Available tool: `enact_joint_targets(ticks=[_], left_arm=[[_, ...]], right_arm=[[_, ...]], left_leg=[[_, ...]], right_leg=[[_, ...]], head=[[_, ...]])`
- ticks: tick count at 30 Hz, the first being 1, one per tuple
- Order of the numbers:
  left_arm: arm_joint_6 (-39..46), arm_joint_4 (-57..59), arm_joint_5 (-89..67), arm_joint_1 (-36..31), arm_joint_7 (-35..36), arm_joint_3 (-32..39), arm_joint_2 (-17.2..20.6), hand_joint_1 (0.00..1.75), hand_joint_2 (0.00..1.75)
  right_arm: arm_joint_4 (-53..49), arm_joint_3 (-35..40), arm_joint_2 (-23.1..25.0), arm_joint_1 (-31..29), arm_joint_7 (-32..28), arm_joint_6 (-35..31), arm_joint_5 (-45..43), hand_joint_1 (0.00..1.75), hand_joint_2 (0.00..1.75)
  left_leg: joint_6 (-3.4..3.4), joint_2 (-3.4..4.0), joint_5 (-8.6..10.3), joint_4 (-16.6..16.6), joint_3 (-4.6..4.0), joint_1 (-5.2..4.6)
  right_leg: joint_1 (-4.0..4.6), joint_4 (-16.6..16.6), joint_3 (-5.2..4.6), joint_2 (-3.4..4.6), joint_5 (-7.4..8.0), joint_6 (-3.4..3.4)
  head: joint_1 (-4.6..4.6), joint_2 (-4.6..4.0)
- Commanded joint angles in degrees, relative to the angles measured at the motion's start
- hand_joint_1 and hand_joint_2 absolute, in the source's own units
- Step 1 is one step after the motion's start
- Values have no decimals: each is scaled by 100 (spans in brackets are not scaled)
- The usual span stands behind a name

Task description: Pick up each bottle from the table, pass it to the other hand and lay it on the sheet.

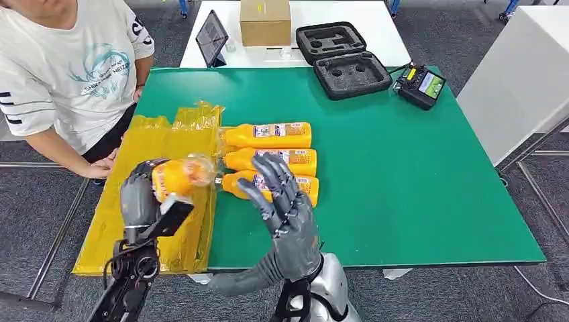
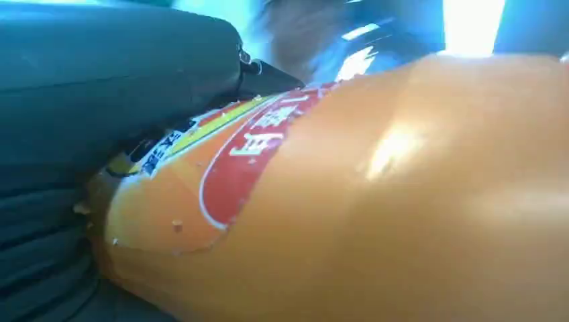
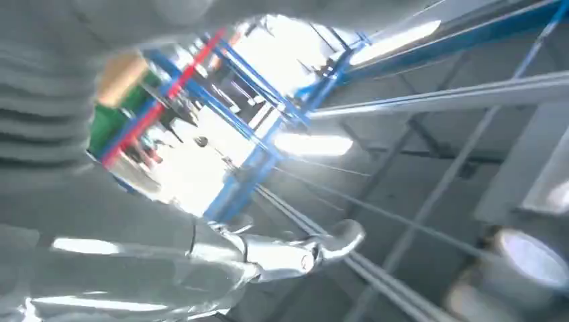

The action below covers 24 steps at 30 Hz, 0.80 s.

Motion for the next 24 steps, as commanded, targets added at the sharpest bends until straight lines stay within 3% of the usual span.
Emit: enact_joint_targets(ticks=[1,5,12,24], left_arm=[[-1291,2102,-1870,-1610,1090,-717,958,175,175],[-1360,2101,-1850,-1600,1035,-726,963,175,175],[-2999,3761,-1575,-2302,535,-1106,1107,175,175],[-3368,4316,-1391,-2754,724,-1055,1051,175,175]], right_arm=[[1162,491,-109,-552,-59,-40,-582,0,175],[1182,489,-104,-574,-59,-40,-590,0,175],[1635,746,-136,-911,-59,-40,-1017,0,175],[1636,638,-185,-729,-59,-40,-966,0,175]], left_leg=[[-12,-5,1,-5,22,8],[-15,13,1,-8,27,10],[-13,11,5,-6,21,8],[-13,-8,6,-1,16,12]], right_leg=[[7,-4,22,2,-1,-10],[9,-4,22,5,6,-25],[13,-2,20,12,8,-22],[17,-1,20,-2,4,-22]], head=[[0,0],[0,0],[0,0],[0,0]])
